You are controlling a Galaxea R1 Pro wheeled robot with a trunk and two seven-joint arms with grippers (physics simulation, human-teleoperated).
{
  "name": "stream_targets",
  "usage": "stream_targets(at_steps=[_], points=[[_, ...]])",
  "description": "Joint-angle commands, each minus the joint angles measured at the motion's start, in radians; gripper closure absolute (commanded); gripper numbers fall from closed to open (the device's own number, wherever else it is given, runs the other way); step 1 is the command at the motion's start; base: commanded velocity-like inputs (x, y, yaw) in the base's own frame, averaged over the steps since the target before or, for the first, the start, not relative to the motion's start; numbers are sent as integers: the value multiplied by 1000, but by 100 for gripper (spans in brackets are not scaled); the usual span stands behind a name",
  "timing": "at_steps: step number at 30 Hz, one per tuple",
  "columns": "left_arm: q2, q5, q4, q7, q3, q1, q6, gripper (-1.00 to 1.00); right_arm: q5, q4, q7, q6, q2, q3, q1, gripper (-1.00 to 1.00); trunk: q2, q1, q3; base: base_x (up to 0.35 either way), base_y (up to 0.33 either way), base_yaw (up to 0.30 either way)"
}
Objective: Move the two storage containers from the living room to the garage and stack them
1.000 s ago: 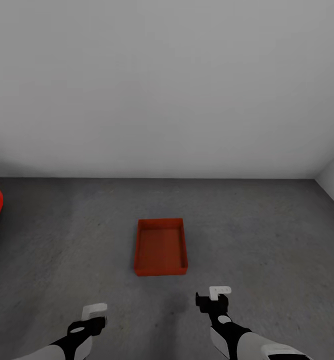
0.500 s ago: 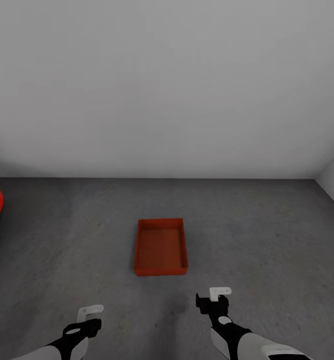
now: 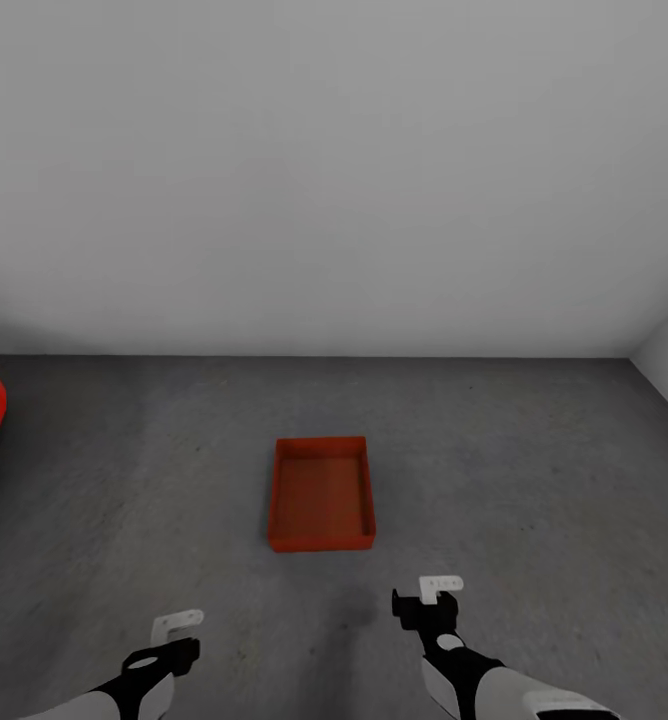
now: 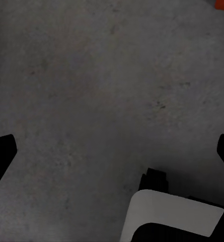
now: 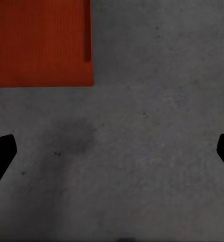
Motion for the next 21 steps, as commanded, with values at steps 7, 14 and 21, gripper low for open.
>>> stream_targets(at_steps=[7,14,21], points=[[4,9,1,5,0,0,-2,-100,11,4,-9,-1,1,-2,-1,-100,-1,0,-1,0,0,0],[22,10,2,5,0,1,-1,-100,14,20,-8,37,-52,-1,0,-100,-1,0,-1,0,0,0],[32,10,1,5,0,2,0,-100,12,23,2,49,-106,-1,1,-100,-1,0,-1,0,0,0]])
